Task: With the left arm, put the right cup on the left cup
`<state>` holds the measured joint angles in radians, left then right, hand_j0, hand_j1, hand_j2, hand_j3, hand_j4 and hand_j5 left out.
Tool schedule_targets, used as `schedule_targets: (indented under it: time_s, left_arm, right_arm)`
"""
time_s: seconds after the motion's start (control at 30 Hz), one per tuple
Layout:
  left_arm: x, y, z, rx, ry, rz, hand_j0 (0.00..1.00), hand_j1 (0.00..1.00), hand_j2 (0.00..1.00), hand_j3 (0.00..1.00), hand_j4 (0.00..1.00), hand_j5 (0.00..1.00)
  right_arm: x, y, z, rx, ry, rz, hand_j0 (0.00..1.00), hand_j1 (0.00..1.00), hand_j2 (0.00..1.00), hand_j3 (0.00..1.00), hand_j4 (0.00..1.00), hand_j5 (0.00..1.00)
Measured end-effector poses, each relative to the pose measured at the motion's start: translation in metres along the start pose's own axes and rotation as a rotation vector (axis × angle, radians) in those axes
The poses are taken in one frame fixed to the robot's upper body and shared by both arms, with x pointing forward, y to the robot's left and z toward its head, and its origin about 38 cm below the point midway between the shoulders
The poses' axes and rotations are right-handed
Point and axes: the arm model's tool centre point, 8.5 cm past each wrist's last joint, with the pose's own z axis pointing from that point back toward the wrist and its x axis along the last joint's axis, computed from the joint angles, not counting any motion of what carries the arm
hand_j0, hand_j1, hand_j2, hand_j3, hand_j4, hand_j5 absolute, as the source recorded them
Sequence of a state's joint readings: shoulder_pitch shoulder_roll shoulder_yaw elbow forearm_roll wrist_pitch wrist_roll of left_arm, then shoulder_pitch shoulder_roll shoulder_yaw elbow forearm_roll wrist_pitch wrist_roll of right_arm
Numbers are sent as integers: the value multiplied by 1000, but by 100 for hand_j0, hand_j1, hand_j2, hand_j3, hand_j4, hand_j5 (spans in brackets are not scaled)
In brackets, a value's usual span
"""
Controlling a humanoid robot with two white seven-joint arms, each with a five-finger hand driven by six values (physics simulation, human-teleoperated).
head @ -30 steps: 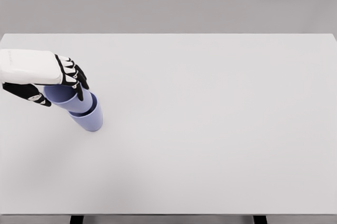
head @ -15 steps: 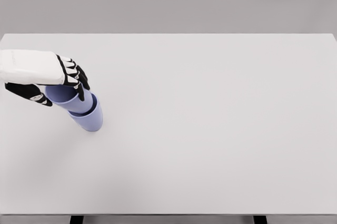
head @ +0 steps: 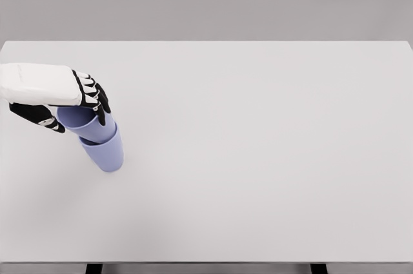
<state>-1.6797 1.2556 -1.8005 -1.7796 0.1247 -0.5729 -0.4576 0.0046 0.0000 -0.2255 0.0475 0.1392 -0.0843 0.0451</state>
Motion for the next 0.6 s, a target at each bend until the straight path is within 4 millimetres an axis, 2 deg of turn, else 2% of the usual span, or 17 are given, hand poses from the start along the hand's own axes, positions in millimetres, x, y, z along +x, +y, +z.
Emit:
schedule_targets:
  time_s: [0.6]
  left_arm:
    - [1, -1, 2, 3, -1, 0, 65, 65, 65, 65, 65, 65]
  right_arm:
    - [0, 0, 0, 0, 0, 0, 100, 100, 100, 100, 100, 100]
